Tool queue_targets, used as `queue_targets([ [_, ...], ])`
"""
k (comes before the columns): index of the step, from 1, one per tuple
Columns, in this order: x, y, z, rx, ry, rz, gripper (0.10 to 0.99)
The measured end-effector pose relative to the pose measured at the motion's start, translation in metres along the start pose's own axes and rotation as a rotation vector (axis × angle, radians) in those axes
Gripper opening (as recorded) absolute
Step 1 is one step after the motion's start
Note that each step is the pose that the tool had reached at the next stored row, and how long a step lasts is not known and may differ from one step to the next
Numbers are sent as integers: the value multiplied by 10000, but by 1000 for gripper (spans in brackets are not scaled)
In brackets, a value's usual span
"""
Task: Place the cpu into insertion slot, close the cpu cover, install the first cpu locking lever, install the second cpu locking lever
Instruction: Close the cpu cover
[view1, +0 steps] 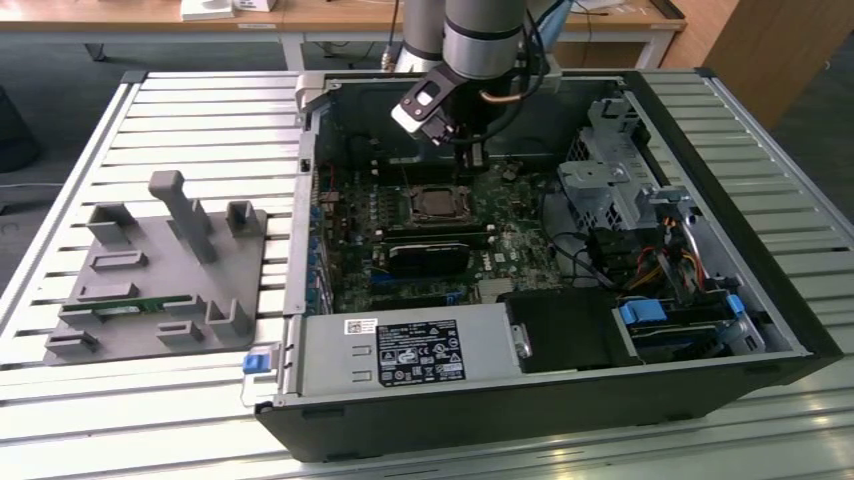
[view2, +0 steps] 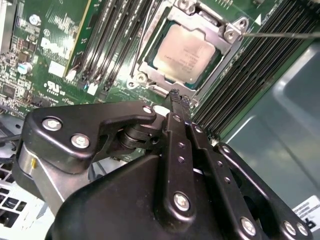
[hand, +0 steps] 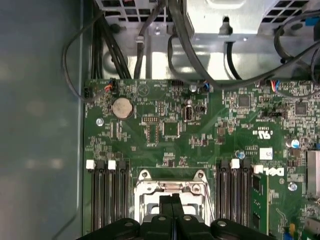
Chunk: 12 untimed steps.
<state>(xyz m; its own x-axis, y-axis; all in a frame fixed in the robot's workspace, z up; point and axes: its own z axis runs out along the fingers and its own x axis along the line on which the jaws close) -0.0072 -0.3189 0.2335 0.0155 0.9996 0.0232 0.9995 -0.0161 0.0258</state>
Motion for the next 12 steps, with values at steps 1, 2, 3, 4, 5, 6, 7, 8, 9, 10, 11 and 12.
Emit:
queue_targets([
  [1,0,-15,1,0,1,1,106],
  [2,0,-29,3,-1,1,1,106],
  [3,0,-39,4,-1,1,0,106],
  [4,0,-48,5,-1,2,0,106],
  [5,-1,-57,6,-1,1,0,106],
  [6,-1,-65,6,0,1,0,106],
  [7,-1,-73,7,0,1,0,106],
  [8,-1,-80,7,-1,2,0,106],
  [9,-1,-86,8,-1,2,0,106],
  [10,-1,-93,8,-1,2,0,106],
  [11,-1,-100,8,-1,2,0,106],
  [12,-1,-105,8,-1,3,0,106],
])
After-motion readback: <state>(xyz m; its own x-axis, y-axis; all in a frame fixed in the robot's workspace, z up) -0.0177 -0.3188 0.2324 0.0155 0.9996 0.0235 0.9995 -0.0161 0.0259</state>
